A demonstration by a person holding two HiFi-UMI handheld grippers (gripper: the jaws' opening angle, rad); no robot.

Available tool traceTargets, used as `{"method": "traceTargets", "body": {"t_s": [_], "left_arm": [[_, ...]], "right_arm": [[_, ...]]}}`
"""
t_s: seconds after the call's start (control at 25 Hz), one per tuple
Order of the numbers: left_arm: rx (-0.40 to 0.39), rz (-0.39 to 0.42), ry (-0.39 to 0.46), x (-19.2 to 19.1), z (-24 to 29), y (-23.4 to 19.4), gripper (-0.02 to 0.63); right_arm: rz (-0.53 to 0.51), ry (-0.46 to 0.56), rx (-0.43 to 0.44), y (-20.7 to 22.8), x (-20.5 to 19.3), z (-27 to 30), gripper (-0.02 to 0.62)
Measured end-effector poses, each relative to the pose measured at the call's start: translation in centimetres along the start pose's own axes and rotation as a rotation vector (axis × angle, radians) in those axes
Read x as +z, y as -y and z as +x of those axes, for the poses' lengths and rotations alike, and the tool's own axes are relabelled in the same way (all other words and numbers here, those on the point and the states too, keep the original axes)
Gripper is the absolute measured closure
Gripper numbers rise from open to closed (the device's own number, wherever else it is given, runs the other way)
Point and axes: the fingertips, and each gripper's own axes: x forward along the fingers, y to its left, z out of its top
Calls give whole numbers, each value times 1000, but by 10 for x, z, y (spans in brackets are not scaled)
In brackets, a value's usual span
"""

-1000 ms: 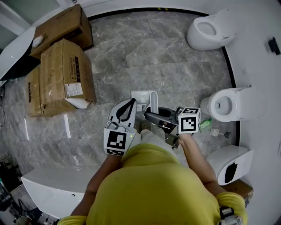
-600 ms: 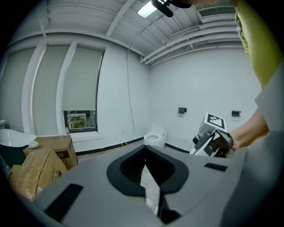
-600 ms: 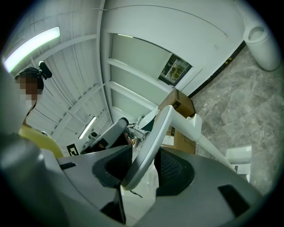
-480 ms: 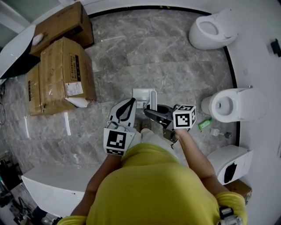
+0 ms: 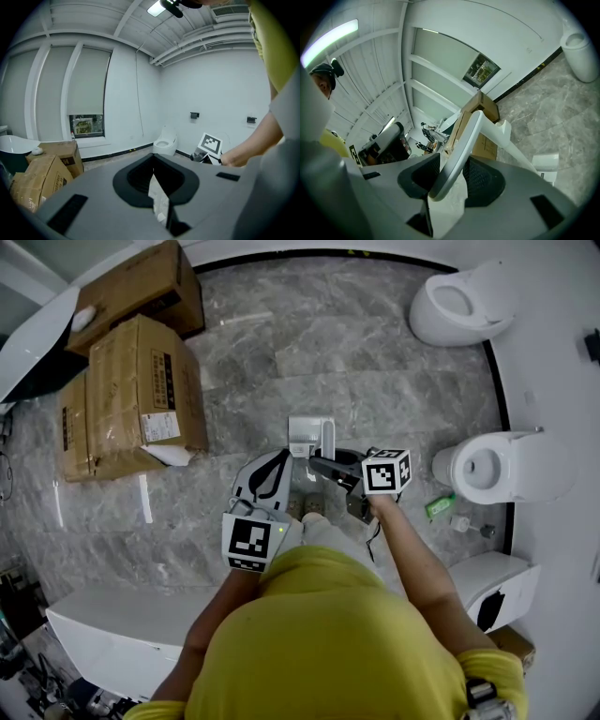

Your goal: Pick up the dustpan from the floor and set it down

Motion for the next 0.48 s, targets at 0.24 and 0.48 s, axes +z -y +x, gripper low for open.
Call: {"method": "traceTargets", "body": {"t_s": [0.24,0.48], "left_arm": [[7,-4,-4,-1,1,-2,607],[7,-1,-7,-2,0,-2,607]], "right_arm": [[2,-43,-63,31,-3,5,445],[10,-118,-172,53,-15,9,439]]}}
